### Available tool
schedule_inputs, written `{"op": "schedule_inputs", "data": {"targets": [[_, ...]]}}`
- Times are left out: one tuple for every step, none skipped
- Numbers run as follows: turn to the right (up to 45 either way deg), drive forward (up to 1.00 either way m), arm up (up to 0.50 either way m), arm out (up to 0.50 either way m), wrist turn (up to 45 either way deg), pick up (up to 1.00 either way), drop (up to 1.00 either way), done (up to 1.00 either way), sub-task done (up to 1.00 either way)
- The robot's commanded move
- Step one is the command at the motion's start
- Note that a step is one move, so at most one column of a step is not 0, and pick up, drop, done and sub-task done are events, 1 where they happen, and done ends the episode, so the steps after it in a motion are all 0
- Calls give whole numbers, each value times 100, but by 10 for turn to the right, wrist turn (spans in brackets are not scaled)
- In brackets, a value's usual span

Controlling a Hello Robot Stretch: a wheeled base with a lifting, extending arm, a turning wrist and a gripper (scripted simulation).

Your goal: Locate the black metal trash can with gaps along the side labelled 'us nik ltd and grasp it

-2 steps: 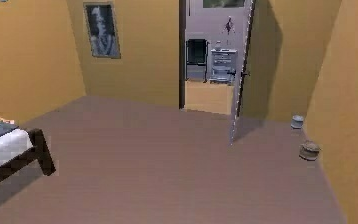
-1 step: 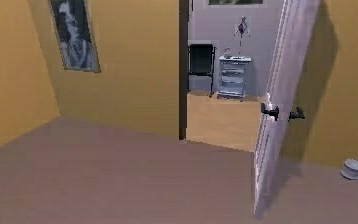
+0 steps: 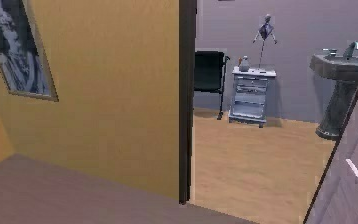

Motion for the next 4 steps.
{"op": "schedule_inputs", "data": {"targets": [[60, 0, 0, 0, 0, 0, 0, 0, 0], [0, 10, 0, 0, 0, 0, 0, 0, 0], [0, 50, 0, 0, 0, 0, 0, 0, 0], [210, 0, 0, 0, 0, 0, 0, 0, 0]]}}
